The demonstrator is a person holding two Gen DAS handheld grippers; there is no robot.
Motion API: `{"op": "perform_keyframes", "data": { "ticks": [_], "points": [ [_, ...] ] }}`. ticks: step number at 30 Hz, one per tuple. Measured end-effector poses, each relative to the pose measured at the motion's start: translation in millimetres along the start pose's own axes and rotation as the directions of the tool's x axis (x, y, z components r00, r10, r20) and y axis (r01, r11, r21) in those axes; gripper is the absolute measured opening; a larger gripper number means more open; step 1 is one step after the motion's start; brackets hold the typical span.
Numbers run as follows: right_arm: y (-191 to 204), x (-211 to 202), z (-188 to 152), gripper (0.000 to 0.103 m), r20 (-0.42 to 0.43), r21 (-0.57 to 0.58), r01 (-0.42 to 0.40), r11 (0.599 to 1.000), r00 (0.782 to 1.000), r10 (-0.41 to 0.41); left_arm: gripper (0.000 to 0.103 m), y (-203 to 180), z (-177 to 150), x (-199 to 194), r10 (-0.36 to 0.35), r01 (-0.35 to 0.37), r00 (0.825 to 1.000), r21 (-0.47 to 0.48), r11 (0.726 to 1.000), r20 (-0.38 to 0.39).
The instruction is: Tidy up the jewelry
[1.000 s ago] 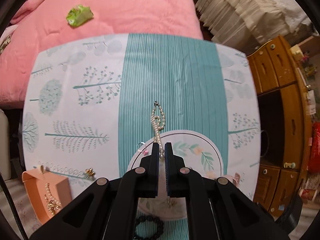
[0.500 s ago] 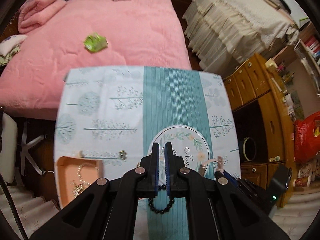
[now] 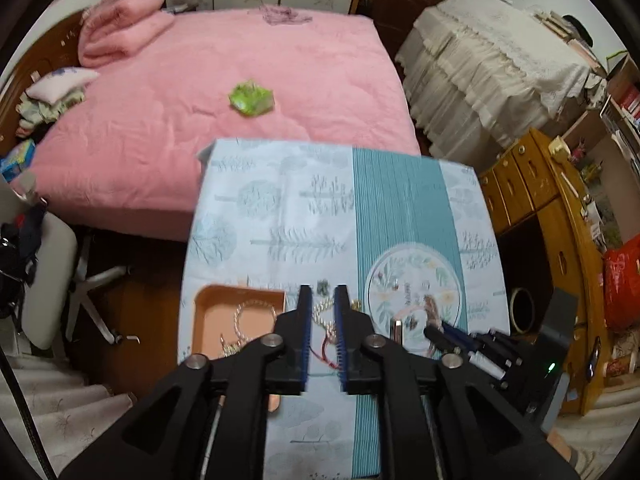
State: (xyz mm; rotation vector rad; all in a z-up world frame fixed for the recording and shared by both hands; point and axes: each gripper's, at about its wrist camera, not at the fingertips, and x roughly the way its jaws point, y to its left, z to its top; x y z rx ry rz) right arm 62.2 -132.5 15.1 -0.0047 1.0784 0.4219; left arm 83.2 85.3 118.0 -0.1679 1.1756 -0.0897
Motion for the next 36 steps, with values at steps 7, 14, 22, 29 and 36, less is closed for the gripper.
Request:
{"op": "perform_keyframes", "data": {
  "ticks": [7,14,22,29,36],
  "points": [
    [-4,14,-1,0.009,-0.04,0.008,0.025,1.0,0.999,-0.025,0.027,-4,-17,62,-0.013,0.015,0.995,0.02,1.0,-0.096],
    [-27,25,-15,0.009,-0.079,0.073,0.063,0.995,0.995,-0.057,0.027,-16,-35,139,-0.079,0.075,0.968,-0.027,0.997,-0.239],
    [-48,28,-31,0.009,-0.097,0.142,0.089,0.986,0.992,-0.076,0.027,-16,-40,212,-0.127,0.07,0.937,-0.18,0.981,-0.327],
    [-58,27,-40,0.009,-0.097,0.174,0.099,0.98,0.992,-0.083,0.027,-17,-46,252,-0.094,0.004,0.921,-0.233,0.973,-0.378],
    [-63,27,-43,0.009,-0.099,0.189,0.093,0.977,0.992,-0.076,0.027,-13,-56,277,-0.061,-0.057,0.902,-0.257,0.965,-0.427]
  ]
}}
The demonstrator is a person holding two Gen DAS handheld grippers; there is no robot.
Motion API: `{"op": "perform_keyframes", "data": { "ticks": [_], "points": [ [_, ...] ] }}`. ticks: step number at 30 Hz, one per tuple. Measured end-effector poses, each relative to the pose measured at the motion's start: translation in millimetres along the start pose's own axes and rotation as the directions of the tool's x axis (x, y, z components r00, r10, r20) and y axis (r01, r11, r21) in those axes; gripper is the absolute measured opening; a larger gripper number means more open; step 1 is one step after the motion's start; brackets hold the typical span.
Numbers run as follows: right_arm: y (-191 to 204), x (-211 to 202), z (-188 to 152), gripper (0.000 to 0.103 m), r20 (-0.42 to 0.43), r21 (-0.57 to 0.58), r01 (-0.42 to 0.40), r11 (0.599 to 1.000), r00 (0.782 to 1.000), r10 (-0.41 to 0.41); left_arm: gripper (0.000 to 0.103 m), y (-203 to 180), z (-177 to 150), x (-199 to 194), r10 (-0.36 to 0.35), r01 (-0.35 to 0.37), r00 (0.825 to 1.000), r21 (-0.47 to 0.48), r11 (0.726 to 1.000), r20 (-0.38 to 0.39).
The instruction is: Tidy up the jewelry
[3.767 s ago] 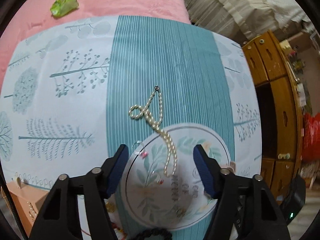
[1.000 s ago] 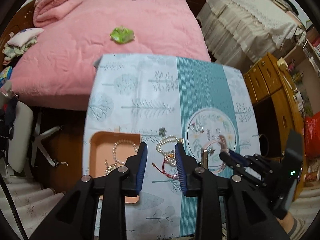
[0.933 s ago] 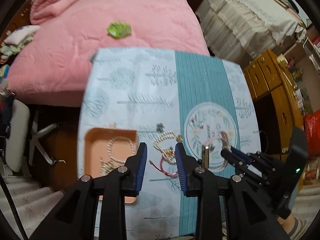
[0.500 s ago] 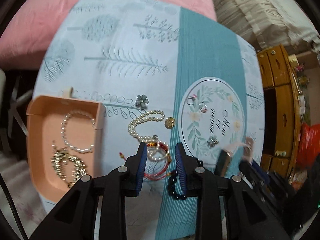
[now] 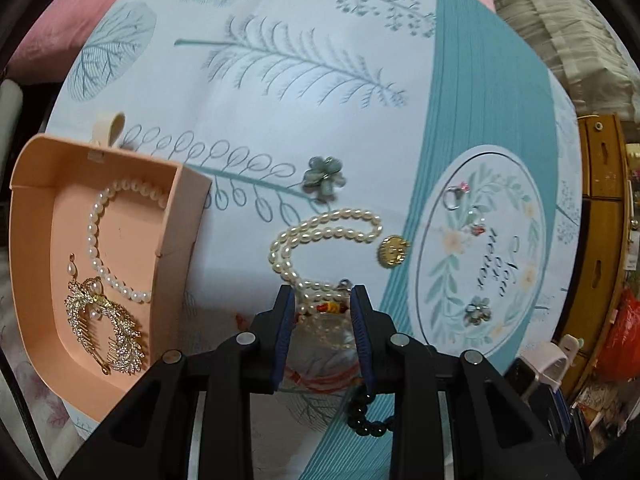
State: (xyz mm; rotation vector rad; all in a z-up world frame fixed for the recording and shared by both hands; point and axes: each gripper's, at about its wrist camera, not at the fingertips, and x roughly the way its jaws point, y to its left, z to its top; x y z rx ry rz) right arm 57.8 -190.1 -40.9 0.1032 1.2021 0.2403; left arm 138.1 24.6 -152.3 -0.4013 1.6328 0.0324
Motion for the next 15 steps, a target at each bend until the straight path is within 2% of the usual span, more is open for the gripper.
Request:
{"op": "perform_keyframes", "data": {
  "ticks": [7,9,15],
  "points": [
    [0,4,0,0.009,-0.007,-0.005,0.001,1.0,1.0,-0.001,0.026,2,1,6,-0.006,0.005,1.0,-0.03,1.0,-0.024],
    [1,6,1,0.009,-0.011,-0.006,0.001,1.0,1.0,-0.001,0.012,5,2,8,-0.007,0.006,0.999,-0.034,0.999,-0.037],
    [3,10,2,0.009,-0.018,-0.007,0.001,1.0,1.0,-0.001,0.007,5,2,13,-0.028,0.026,0.999,-0.054,0.998,-0.044]
  ]
}}
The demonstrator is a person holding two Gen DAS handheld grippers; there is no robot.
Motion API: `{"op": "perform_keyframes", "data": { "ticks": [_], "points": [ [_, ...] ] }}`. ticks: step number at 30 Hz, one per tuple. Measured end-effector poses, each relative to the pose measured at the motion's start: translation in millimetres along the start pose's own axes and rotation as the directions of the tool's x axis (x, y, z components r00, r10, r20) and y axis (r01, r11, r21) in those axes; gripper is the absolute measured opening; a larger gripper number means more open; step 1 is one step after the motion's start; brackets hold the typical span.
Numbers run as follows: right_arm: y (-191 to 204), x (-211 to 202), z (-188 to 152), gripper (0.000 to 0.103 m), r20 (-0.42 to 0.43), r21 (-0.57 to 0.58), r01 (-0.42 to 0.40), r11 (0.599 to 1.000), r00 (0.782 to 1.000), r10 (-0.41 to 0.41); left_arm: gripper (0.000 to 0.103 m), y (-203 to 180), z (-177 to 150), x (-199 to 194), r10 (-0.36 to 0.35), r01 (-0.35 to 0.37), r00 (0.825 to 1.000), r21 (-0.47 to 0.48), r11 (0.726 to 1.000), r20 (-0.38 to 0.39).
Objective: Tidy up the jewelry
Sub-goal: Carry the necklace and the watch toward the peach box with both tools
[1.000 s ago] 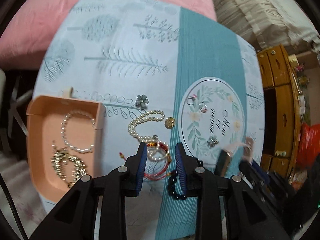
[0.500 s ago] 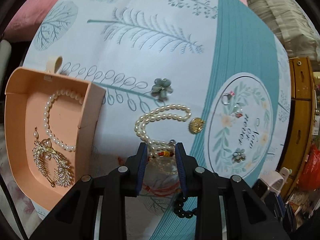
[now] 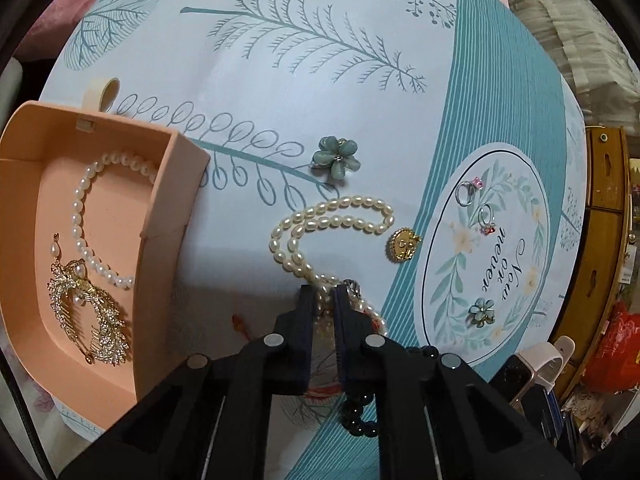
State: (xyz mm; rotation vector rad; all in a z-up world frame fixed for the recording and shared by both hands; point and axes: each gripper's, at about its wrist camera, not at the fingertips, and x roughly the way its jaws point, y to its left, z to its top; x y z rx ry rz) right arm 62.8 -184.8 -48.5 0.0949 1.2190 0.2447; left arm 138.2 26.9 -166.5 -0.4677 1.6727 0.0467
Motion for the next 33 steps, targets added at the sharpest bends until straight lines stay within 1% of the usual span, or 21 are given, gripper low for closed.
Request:
{"op": "perform_keyframes", "data": {
  "ticks": [3,6,9,13,18,21,23,28,30,33],
  "points": [
    [1,1,1,0.009,-0.005,-0.004,0.001,1.0,1.0,-0.001,0.007,2,-2,-7,0.005,-0.005,1.0,0.004,1.0,0.021],
    [1,-1,2,0.009,-0.004,-0.01,0.002,1.0,1.0,-0.002,0.007,-1,-7,-23,-0.011,0.01,0.999,0.019,1.0,0.05],
    [2,-3,4,0.009,0.001,-0.014,0.002,1.0,1.0,-0.002,0.007,-7,-13,-49,-0.048,0.044,0.995,0.041,0.998,0.083],
    [3,-8,8,0.009,0.012,-0.016,0.0,1.0,1.0,0.0,0.007,-9,-21,-89,-0.11,0.102,0.985,0.061,0.993,0.131],
    [12,-16,12,0.009,0.031,-0.034,-0.014,0.999,0.999,0.015,0.007,0,-33,-159,-0.177,0.158,0.958,0.098,0.983,0.227],
    [22,-20,14,0.009,0.037,-0.057,-0.028,0.998,0.999,0.03,0.007,10,-40,-199,-0.197,0.172,0.938,0.111,0.979,0.285],
    [31,-21,15,0.009,0.039,-0.081,-0.043,0.996,0.998,0.046,0.007,28,-40,-229,-0.203,0.175,0.924,0.114,0.978,0.325],
    [57,-21,17,0.009,0.033,-0.137,-0.076,0.988,0.996,0.081,0.007,56,-45,-265,-0.2,0.171,0.898,0.108,0.979,0.392],
    [70,-20,19,0.009,0.029,-0.166,-0.09,0.982,0.995,0.097,0.007,68,-45,-269,-0.177,0.151,0.894,0.093,0.984,0.413],
    [90,-18,21,0.009,0.02,-0.207,-0.112,0.972,0.993,0.118,0.007,87,-41,-261,-0.134,0.119,0.898,0.061,0.991,0.419]
  ]
}}
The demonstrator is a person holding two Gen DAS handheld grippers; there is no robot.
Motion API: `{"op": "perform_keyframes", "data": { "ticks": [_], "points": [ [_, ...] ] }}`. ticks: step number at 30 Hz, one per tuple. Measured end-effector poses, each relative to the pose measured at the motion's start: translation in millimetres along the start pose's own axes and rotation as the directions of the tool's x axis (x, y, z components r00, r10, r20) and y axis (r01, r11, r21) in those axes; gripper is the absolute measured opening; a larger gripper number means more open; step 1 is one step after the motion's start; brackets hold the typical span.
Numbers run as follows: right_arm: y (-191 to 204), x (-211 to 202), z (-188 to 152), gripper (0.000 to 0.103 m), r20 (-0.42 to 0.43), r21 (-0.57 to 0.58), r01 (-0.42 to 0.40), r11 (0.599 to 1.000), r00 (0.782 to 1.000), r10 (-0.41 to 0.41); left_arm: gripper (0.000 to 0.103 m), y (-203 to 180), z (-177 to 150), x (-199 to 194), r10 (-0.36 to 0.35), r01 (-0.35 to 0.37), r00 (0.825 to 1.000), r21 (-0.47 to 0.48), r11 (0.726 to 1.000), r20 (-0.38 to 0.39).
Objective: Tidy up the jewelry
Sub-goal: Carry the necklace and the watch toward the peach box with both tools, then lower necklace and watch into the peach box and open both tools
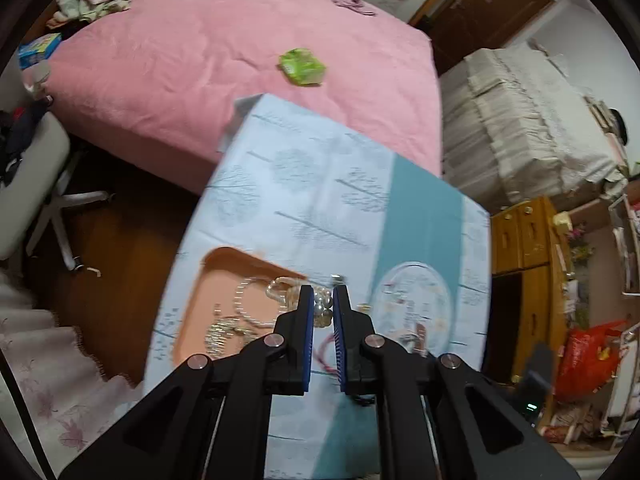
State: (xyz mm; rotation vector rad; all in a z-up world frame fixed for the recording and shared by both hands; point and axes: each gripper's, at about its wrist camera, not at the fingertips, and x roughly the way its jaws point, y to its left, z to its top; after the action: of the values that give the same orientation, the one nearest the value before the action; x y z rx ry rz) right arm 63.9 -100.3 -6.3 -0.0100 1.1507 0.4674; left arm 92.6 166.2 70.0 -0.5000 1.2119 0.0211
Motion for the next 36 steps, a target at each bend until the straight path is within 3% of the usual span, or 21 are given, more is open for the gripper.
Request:
{"op": "perform_keyframes", "data": {
  "ticks": [14,19,29,32,35,36],
  "points": [
    [56,30,7,0.009,-0.076,-0.124,-0.056,0.991,0.996,0.047,0.007,69,1,88,0.145,-0.147,0.989,-0.038,0.988,-0.034],
    [70,43,11,0.009,-0.101,-0.145,-0.067,0.987,0.994,0.052,0.007,77,8,102,0.149,-0.149,0.989,-0.032,0.988,-0.017],
    [90,76,29,0.01,-0.141,-0.133,-0.094,0.987,0.987,0.075,0.008,95,3,155,0.112,-0.119,0.984,-0.039,0.992,-0.136],
    [93,85,34,0.01,-0.153,-0.129,-0.1,0.987,0.985,0.08,0.023,97,0,159,0.136,-0.139,0.98,-0.007,0.99,-0.147],
    [97,94,37,0.01,-0.165,-0.127,-0.102,0.987,0.983,0.08,0.031,95,0,152,0.131,-0.128,0.982,0.029,0.991,-0.137],
    [98,96,38,0.01,-0.168,-0.126,-0.102,0.987,0.983,0.08,0.045,94,-1,147,0.142,-0.138,0.982,0.044,0.989,-0.126]
  ]
}}
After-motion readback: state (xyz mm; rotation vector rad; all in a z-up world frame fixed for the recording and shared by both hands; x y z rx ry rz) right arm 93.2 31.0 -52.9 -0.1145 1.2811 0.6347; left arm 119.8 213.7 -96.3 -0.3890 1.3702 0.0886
